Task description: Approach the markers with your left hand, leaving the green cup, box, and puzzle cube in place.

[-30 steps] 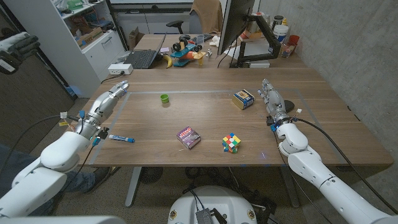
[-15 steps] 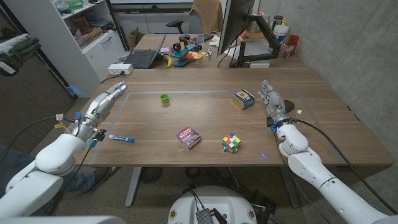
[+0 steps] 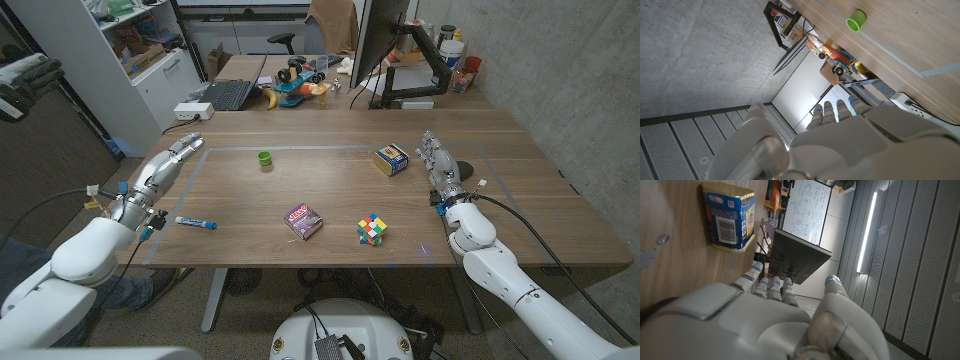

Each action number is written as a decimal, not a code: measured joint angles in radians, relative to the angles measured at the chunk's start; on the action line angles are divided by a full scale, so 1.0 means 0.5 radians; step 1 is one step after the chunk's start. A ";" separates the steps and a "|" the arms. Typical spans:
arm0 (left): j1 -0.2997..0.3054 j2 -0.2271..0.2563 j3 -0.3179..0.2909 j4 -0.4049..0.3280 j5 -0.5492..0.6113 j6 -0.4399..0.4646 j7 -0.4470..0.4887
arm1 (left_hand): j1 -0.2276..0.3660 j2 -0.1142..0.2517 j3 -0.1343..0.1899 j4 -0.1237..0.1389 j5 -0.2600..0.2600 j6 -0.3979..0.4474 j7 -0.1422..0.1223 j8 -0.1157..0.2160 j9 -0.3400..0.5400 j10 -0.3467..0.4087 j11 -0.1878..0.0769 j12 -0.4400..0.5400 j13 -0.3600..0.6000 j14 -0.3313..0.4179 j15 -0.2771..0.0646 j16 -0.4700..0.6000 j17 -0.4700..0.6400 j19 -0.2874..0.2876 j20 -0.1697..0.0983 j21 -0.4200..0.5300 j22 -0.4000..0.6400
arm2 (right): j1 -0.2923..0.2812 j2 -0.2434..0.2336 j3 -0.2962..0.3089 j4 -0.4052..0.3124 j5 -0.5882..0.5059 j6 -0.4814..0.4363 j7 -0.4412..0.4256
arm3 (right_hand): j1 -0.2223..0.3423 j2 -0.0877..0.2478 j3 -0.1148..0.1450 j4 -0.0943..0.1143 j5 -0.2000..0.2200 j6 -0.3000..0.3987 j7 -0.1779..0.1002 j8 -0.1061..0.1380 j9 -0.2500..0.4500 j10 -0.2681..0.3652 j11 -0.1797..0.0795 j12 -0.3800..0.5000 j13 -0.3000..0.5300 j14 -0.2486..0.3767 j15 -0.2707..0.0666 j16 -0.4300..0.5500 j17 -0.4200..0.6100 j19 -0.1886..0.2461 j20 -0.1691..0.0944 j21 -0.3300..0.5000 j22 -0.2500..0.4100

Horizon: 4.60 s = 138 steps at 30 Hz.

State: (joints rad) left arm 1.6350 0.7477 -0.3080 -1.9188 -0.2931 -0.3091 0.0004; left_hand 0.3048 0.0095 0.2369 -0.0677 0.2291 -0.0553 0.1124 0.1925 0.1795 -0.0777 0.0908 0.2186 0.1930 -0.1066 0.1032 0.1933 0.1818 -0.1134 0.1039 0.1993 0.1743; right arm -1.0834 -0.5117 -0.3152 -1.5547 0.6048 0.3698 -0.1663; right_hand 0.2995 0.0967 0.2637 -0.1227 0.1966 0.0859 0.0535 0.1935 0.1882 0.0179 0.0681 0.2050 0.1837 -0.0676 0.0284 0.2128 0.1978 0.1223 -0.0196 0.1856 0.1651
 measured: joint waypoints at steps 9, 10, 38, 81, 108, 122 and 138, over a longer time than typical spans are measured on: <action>0.056 -0.038 -0.062 -0.041 0.054 0.025 -0.020 | 0.000 0.000 0.008 -0.008 0.000 0.000 0.000 0.000 0.000 0.000 0.000 0.000 0.000 0.000 0.000 0.000 0.000 -0.007 0.007 -0.008 0.000 | -0.003 -0.006 0.004 -0.017 -0.001 0.002 -0.004 | 0.010 0.010 0.001 -0.001 0.000 0.000 0.000 0.000 0.000 0.000 0.000 0.000 0.000 0.000 0.000 0.000 0.000 0.000 0.000 0.000 0.000; 0.065 -0.043 -0.069 -0.045 0.063 0.030 -0.025 | 0.000 0.000 0.009 -0.008 0.000 0.000 0.000 0.000 0.000 0.000 0.000 0.000 0.000 0.000 0.000 0.000 0.000 -0.007 0.007 -0.008 0.000 | -0.003 -0.008 0.004 -0.021 -0.002 0.002 -0.004 | 0.010 0.010 0.004 -0.004 0.000 0.000 0.000 0.000 0.000 0.000 0.000 0.000 0.000 0.000 0.000 0.000 0.000 0.000 0.000 0.000 0.000; 0.185 -0.141 -0.167 -0.088 0.178 0.019 -0.089 | 0.011 0.011 0.009 -0.008 -0.015 0.000 0.000 0.000 -0.001 0.000 0.000 0.000 0.000 0.000 0.000 0.000 0.000 -0.014 0.014 -0.008 0.010 | -0.011 -0.019 0.005 -0.054 -0.017 -0.018 -0.018 | 0.010 0.010 0.006 -0.005 -0.010 0.014 -0.014 0.000 0.000 0.011 -0.011 0.000 0.000 0.011 -0.011 0.000 -0.001 0.000 0.000 0.000 0.000; 0.251 -0.231 -0.344 -0.180 0.726 0.126 -0.007 | 0.063 0.026 0.021 -0.054 -0.023 0.046 -0.047 0.000 -0.001 0.033 -0.032 0.000 0.000 0.021 -0.021 -0.001 0.000 0.008 0.107 -0.008 0.009 | -0.003 -0.007 -0.010 -0.037 -0.034 -0.019 -0.036 | 0.010 0.010 0.006 -0.005 -0.010 0.014 -0.014 0.000 0.000 0.015 -0.016 -0.015 0.000 0.048 -0.010 0.000 0.005 0.008 0.007 0.000 0.000; 0.287 -0.290 -0.438 -0.233 1.026 0.213 -0.001 | 0.089 0.037 0.031 -0.063 -0.023 0.068 -0.083 0.008 -0.001 0.065 -0.050 0.008 0.010 0.042 -0.022 -0.001 0.005 0.016 0.114 -0.005 0.009 | 0.012 0.001 -0.029 -0.038 -0.055 -0.038 -0.045 | 0.010 0.010 -0.003 -0.014 -0.010 0.025 -0.025 0.000 0.000 0.029 -0.029 -0.015 0.000 0.071 -0.021 0.000 0.009 0.014 0.014 0.000 0.000; 0.271 -0.264 -0.399 -0.238 1.215 0.284 0.043 | 0.097 0.045 0.032 -0.078 -0.023 0.086 -0.086 0.008 -0.001 0.065 -0.050 0.008 0.010 0.062 -0.024 -0.001 0.004 0.023 0.121 -0.005 0.009 | 0.009 -0.004 -0.029 -0.044 -0.058 -0.038 -0.048 | 0.010 0.010 -0.003 -0.013 -0.010 0.025 -0.025 0.000 0.000 0.029 -0.029 -0.015 0.003 0.071 -0.021 0.000 0.009 0.014 0.014 0.000 0.000; 0.283 -0.240 -0.344 -0.259 1.434 0.349 0.139 | 0.116 0.042 0.041 -0.086 -0.023 0.099 -0.121 0.008 -0.001 0.086 -0.071 0.008 0.010 0.101 0.001 -0.001 0.004 0.073 0.171 0.023 0.020 | 0.008 -0.013 -0.027 -0.058 -0.063 -0.039 -0.046 | 0.010 0.010 -0.003 -0.013 -0.010 0.036 -0.036 0.000 0.000 0.029 -0.029 -0.015 0.010 0.082 -0.010 0.000 0.009 0.014 0.014 0.000 0.000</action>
State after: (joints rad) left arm 1.7763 0.6277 -0.4802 -2.0482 0.4241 -0.1344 0.0698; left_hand 0.3627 0.0305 0.2575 -0.1109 0.2177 -0.0059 0.0521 0.1964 0.1788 -0.0345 0.0553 0.2228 0.1978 -0.0561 0.1036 0.1929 0.1839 -0.0770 0.1895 0.2110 0.1841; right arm -1.0796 -0.5181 -0.3285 -1.5835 0.5735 0.3503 -0.1891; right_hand 0.3046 0.1017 0.2624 -0.1294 0.1918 0.1038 0.0355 0.1935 0.1881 0.0322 0.0536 0.1973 0.1887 -0.0265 0.0232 0.2128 0.2023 0.1294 -0.0124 0.1856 0.1651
